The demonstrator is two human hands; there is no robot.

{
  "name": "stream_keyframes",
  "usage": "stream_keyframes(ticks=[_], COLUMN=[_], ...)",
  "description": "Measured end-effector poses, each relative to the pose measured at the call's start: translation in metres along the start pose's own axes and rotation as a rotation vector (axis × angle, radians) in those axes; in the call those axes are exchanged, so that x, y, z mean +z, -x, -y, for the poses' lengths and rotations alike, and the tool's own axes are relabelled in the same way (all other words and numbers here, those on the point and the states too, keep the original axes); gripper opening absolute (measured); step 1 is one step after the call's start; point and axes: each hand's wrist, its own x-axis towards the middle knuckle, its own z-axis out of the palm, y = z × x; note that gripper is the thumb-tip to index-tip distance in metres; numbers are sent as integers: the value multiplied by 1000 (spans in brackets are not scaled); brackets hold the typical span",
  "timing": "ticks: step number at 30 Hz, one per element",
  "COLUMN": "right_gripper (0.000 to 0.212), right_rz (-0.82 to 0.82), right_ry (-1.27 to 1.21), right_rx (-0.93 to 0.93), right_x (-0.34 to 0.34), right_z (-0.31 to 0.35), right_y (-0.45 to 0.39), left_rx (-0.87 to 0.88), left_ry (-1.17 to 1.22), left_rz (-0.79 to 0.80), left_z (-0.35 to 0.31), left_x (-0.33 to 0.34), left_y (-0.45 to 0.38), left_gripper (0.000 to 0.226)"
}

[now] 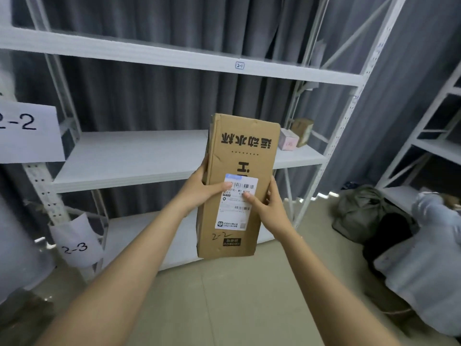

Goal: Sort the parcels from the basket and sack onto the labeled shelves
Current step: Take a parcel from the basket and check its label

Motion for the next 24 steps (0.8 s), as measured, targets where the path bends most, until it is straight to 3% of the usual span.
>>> stream_keyframes(ticks=[10, 16, 24], right_gripper=[65, 58, 67], right_rz=[-102, -187, -83], right_ry=[37, 47, 129], right_rx=[-11, -9, -17], right_x=[-92, -165, -259], right_z=[-36, -71, -117], right_y=[-153, -212, -321], left_rx=[20, 34, 51], left_ry=[36, 4, 61], left_rz=[92, 167, 62], left_z=[-8, -10, -10], left_x=[65, 130, 204], left_y=[-192, -282, -387], left_gripper=[69, 71, 73])
